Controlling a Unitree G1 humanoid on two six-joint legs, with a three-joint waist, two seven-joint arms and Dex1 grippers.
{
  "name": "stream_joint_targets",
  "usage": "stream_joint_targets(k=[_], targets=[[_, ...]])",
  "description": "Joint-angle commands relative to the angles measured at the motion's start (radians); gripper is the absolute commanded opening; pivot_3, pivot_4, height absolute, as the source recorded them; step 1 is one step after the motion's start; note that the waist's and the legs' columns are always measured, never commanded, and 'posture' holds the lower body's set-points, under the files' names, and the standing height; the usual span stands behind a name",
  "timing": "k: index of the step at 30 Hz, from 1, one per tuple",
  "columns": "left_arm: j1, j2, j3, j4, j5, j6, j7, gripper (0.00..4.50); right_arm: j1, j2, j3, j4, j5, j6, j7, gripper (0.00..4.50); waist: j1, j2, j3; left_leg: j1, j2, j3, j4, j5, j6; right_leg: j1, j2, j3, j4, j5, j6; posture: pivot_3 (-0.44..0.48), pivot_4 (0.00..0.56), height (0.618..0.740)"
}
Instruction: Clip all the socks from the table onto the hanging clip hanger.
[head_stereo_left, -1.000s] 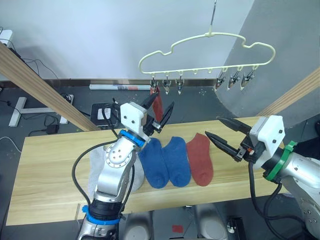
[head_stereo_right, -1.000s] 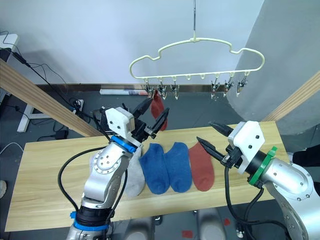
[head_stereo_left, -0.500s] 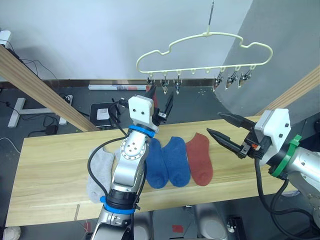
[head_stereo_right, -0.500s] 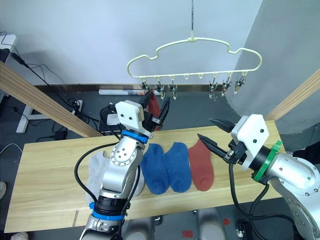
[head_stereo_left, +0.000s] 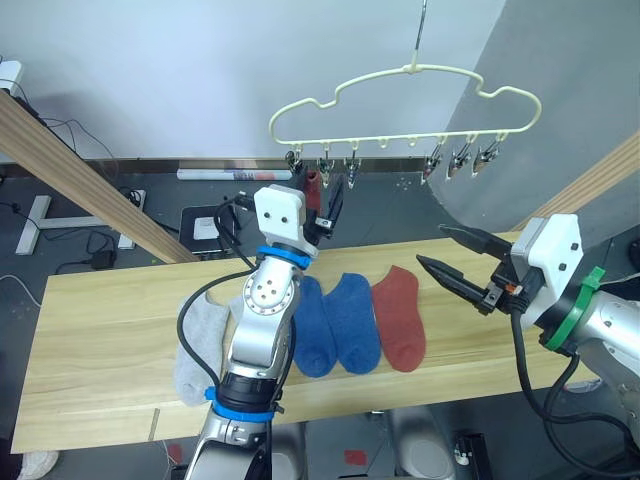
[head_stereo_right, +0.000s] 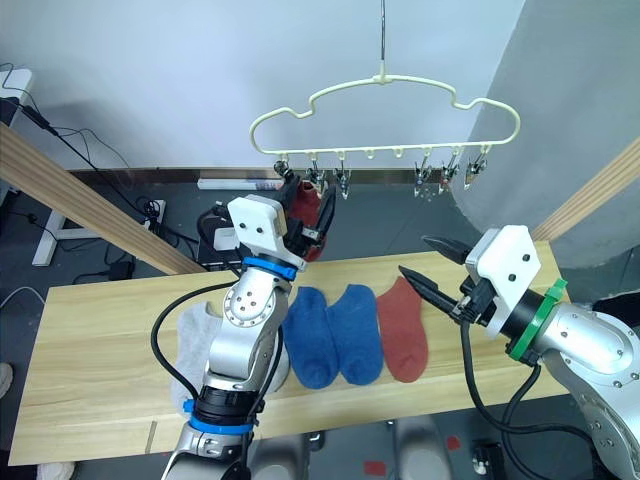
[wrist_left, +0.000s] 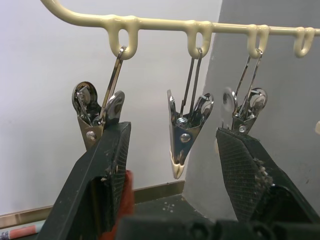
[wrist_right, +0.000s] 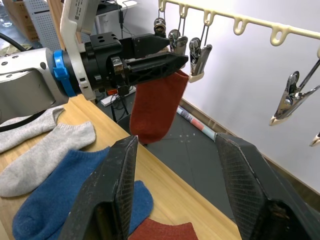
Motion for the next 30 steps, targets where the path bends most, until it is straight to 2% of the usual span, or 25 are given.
stream_joint_targets(k=[1,14,17,22,28,30], targets=[[-0.019,-0.011,0.004,-0.037,-0.003,-0.01,0.01,2.94,-0.001,-0.012,-0.033,-0.017,0.017,-0.026,-0.001,2.55,0.0,0.0,0.0,0.0,0.0,0.0,0.0,0.0,0.0,0.0,0.0,0.0,0.0,0.0,0.0,-0.227,0.405,0.74],[-0.04,-0.016,0.001,-0.038,-0.009,-0.005,0.016,2.94,-0.01,-0.025,-0.025,-0.004,0.025,-0.041,-0.005,2.55,0.0,0.0,0.0,0.0,0.0,0.0,0.0,0.0,0.0,0.0,0.0,0.0,0.0,0.0,0.0,-0.228,0.405,0.74],[-0.041,-0.012,-0.001,-0.038,-0.005,-0.013,0.013,2.42,-0.009,-0.026,-0.021,-0.002,0.023,-0.043,-0.004,2.55,0.0,0.0,0.0,0.0,0.0,0.0,0.0,0.0,0.0,0.0,0.0,0.0,0.0,0.0,0.0,-0.228,0.405,0.74],[-0.043,-0.009,-0.002,-0.045,0.001,-0.014,0.015,0.9,-0.009,-0.024,-0.018,-0.002,0.024,-0.044,-0.007,2.55,0.0,0.0,0.0,0.0,0.0,0.0,0.0,0.0,0.0,0.0,0.0,0.0,0.0,0.0,0.0,-0.224,0.407,0.74],[-0.044,-0.003,-0.002,-0.047,0.012,-0.017,0.017,0.9,-0.009,-0.02,-0.01,-0.003,0.023,-0.046,-0.009,2.55,0.0,0.0,0.0,0.0,0.0,0.0,0.0,0.0,0.0,0.0,0.0,0.0,0.0,0.0,0.0,-0.221,0.408,0.74],[-0.045,-0.001,0.0,-0.045,0.015,-0.019,0.016,0.58,-0.01,-0.019,-0.008,-0.002,0.024,-0.046,-0.011,2.55,0.0,0.0,0.0,0.0,0.0,0.0,0.0,0.0,0.0,0.0,0.0,0.0,0.0,0.0,0.0,-0.221,0.408,0.74]])
